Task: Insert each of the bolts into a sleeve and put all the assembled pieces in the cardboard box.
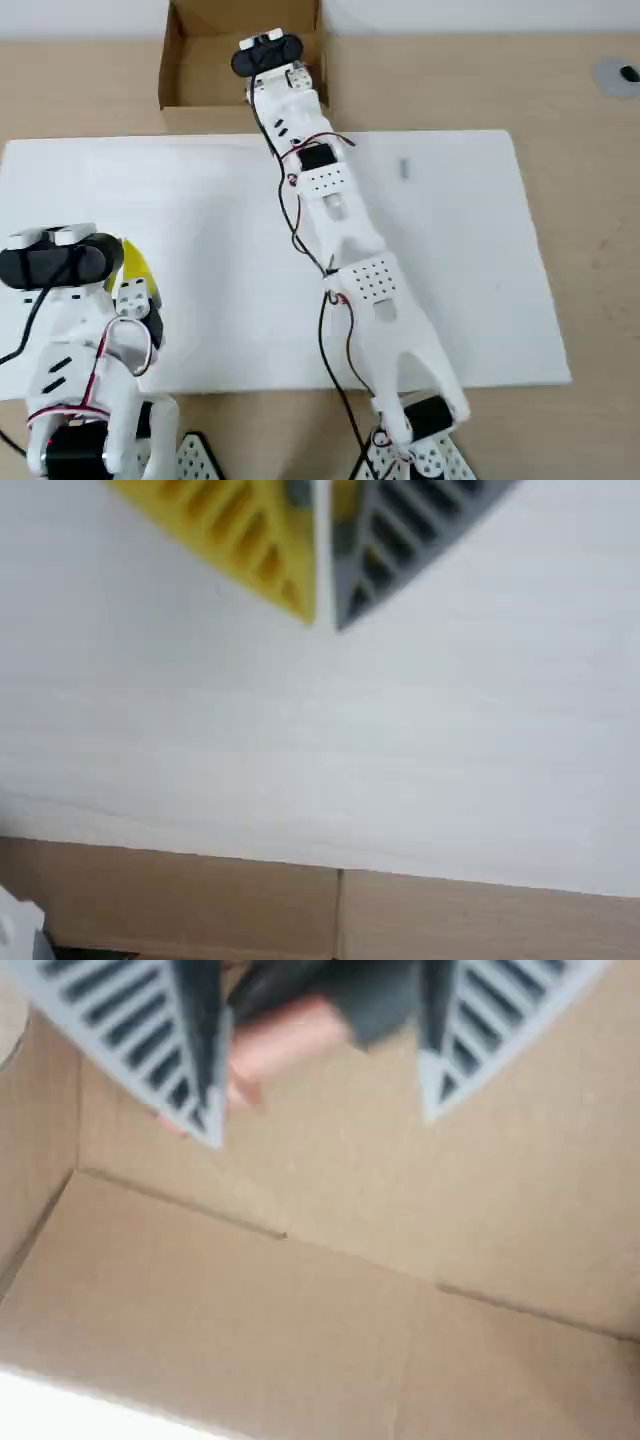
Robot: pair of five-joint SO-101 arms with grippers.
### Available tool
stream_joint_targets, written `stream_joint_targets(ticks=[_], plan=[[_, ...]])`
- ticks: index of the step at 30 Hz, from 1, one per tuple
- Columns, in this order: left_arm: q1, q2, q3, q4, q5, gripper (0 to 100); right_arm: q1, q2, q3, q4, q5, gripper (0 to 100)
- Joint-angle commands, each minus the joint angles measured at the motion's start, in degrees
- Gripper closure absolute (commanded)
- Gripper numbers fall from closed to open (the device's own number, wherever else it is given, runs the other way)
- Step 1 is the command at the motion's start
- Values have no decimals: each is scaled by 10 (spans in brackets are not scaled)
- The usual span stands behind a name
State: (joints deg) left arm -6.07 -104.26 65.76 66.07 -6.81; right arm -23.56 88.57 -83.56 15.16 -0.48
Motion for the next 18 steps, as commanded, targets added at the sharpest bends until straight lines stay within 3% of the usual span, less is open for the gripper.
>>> stream_joint_targets(ticks=[1,6,10,18], plan=[[-5,-2,-4,-3,-4,994,7,-14,-68,31,5,833],[-5,-2,-4,0,-4,994,11,-44,-120,169,3,840],[-5,-1,1,1,-5,993,32,-148,-120,317,-22,989],[-5,-1,-1,1,-5,993,57,-272,-120,657,-107,988]])
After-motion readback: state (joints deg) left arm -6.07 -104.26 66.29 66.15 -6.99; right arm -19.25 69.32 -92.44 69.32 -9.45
